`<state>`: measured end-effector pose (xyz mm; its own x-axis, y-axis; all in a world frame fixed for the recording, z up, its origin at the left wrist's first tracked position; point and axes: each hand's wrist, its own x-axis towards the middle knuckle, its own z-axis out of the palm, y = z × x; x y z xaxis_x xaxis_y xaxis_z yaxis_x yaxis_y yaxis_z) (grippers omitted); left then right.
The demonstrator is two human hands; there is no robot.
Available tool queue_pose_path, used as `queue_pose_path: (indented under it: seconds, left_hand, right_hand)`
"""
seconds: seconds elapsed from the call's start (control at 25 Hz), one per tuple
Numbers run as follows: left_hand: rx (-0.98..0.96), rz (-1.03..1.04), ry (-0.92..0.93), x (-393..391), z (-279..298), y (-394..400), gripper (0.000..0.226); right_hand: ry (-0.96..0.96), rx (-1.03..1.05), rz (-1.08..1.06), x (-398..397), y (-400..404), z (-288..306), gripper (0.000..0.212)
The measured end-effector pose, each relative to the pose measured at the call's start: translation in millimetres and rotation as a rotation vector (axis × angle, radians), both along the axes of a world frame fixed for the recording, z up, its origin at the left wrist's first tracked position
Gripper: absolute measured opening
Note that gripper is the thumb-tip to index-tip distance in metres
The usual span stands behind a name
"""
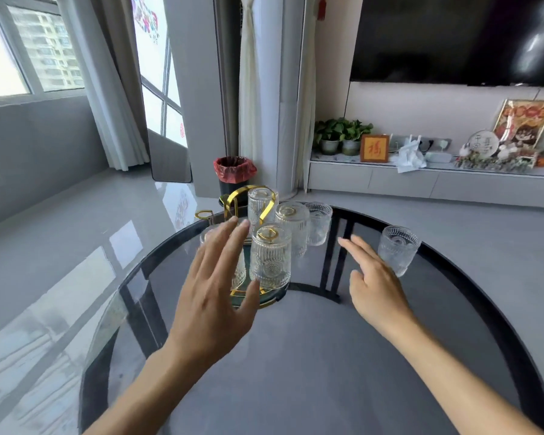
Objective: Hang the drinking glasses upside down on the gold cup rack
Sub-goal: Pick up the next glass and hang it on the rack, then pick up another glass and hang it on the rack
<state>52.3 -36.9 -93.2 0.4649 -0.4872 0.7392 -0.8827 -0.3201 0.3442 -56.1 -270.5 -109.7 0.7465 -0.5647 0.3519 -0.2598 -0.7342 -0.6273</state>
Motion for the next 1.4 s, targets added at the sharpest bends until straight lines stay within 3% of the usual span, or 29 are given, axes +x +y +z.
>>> queue_pose_path:
  seconds: [0.12, 0.36, 0.56, 0.76, 0.92, 1.04, 1.12, 1.16, 1.28, 1.32, 1.4]
  left_hand:
    - [0.182, -0.155, -0.014, -41.2, -20.8, -37.6, 0.075]
    - [0.352, -0.199, 0.175, -65.2, -42.5, -166.3, 0.075]
    - [0.475, -0.139, 0.391, -41.3, -32.4, -286.1, 0.095]
    - [0.495, -0.133, 0.398, -19.6, -46.5, -357.8, 0.102]
    - [0.357, -0.139, 0.421, -19.3, -57.1, -367.5, 0.088]
    - [0.285, -0.138, 0.443, -28.6, -54.7, -343.4, 0.087]
    - [0.214, -0.21, 0.448, -35.7, -45.4, -313.1, 0.084]
    - [0.177, -0.262, 0.435, -38.6, -38.3, -294.8, 0.083]
    - [0.047, -0.406, 0.403, -50.8, -14.0, -235.8, 0.082]
    - [0.004, -0.429, 0.409, -52.9, -5.4, -215.9, 0.082]
    - [-0.038, -0.447, 0.429, -50.9, 9.7, -180.1, 0.084]
  right_hand:
    - [0.107, 0.124, -0.046, -31.8, -18.7, -26.6, 0.064]
    - [0.275, 0.085, -0.161, -66.9, -67.0, -28.3, 0.062]
    - [0.697, 0.122, -0.094, -93.9, -94.6, -48.2, 0.069]
    - [0.726, 0.025, -0.048, -91.9, -102.9, -51.8, 0.066]
    - [0.656, -0.01, -0.105, -78.7, -95.7, -53.3, 0.056]
    - [0.451, 0.088, -0.215, -70.3, -95.6, -48.4, 0.048]
    - [0.183, 0.371, -0.364, -65.4, -95.5, -41.1, 0.041]
    - [0.003, 0.613, -0.412, -61.8, -92.4, -35.0, 0.036]
    - [-0.355, 1.342, -0.248, -55.6, -73.4, -13.2, 0.037]
    - [-0.391, 1.469, -0.124, -53.2, -65.1, -5.3, 0.043]
    - [-0.453, 1.501, 0.044, -47.6, -46.6, 7.7, 0.048]
